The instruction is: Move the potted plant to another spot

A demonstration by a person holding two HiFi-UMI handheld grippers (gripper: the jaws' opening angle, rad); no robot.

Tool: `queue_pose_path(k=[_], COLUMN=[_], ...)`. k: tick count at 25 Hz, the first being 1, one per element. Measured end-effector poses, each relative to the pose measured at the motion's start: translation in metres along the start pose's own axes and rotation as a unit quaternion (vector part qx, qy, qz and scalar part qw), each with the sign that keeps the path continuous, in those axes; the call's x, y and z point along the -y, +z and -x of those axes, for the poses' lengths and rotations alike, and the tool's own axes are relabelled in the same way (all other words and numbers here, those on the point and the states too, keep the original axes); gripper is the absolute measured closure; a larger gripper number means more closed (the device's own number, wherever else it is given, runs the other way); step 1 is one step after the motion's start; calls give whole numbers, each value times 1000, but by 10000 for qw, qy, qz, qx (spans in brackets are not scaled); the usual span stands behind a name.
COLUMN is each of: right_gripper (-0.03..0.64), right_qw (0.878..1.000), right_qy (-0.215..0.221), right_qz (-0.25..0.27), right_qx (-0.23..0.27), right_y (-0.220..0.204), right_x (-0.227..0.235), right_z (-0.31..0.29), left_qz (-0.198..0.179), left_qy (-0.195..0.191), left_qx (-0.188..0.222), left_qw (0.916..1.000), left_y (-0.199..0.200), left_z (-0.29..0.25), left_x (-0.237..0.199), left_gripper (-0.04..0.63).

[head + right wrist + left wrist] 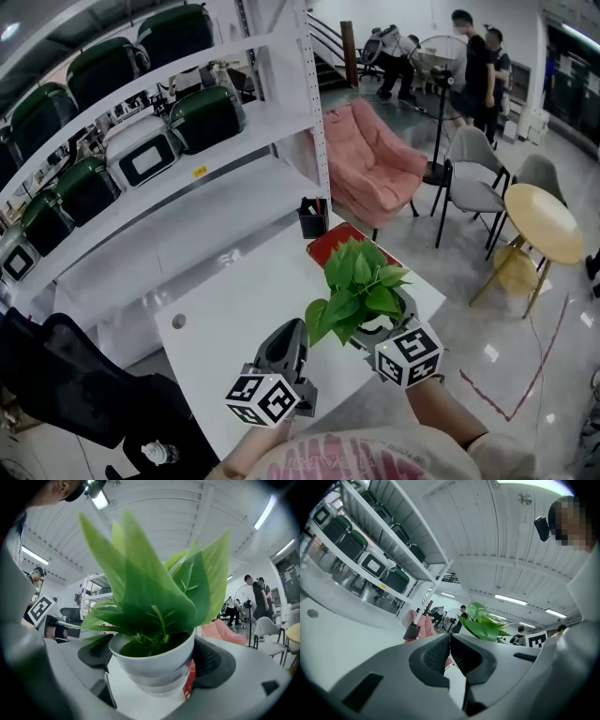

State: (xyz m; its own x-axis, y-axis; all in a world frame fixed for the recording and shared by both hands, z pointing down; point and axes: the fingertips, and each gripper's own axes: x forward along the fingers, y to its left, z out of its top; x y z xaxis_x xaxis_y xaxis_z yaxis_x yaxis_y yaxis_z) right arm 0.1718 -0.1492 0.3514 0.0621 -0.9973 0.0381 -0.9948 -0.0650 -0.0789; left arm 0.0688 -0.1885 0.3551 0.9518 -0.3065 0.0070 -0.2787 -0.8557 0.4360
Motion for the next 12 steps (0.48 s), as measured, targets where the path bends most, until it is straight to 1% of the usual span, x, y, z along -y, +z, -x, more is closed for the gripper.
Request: queue_pose_path(k=[5,9,12], right_gripper=[77,77,77], right_qw=[9998,9986,9964], right_qy=[218,524,842], right_qz=[-31,-55,-26], right_qx=[4,-32,-110], right_y=[5,8,9], right_x=[7,17,29], right_z=[-22,-45,-65], left_qz=[-63,-98,-62], left_qy=[204,535,848], left_qx=[110,303,473], left_qw=[9997,9981,9953], left_y=[10,21,29], left_z=[-6,-16,-29], left_x=[-12,-22,-31], left_gripper=[571,571,571])
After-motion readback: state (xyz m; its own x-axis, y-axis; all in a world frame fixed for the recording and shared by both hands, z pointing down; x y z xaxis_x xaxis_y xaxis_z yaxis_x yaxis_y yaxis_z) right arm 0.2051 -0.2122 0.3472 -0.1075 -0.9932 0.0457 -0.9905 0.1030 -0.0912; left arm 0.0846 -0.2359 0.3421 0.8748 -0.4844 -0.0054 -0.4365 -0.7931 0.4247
